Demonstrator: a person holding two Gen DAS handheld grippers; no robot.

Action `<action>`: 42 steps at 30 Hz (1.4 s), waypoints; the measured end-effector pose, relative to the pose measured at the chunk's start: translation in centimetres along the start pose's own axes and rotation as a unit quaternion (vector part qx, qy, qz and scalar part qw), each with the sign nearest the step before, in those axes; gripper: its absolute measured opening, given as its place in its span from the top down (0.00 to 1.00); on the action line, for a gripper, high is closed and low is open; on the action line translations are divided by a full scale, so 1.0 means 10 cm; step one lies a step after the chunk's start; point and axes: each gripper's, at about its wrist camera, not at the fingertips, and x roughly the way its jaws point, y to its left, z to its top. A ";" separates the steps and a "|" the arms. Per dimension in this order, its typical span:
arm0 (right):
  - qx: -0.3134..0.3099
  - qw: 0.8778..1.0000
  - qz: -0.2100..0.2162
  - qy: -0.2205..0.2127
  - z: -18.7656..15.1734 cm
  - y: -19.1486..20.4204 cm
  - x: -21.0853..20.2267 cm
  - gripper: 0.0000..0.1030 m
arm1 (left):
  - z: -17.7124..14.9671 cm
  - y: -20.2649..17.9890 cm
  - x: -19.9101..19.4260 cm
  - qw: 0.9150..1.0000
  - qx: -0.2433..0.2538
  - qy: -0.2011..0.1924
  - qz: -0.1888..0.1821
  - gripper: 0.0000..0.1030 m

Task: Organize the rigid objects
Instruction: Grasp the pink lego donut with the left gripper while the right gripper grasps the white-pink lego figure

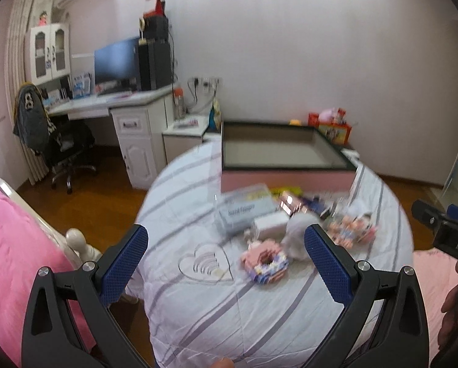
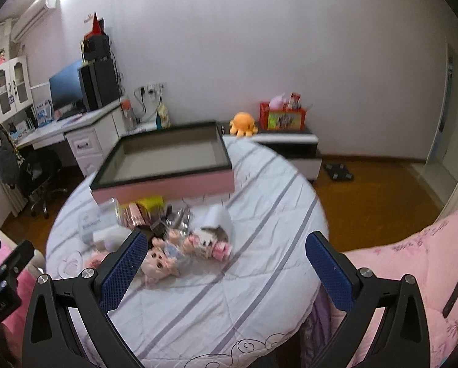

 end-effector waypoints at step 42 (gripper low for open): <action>0.116 0.977 0.095 0.150 -0.17 -0.35 1.27 0.22 | -0.30 -0.18 1.36 0.992 0.007 0.123 -0.041 0.30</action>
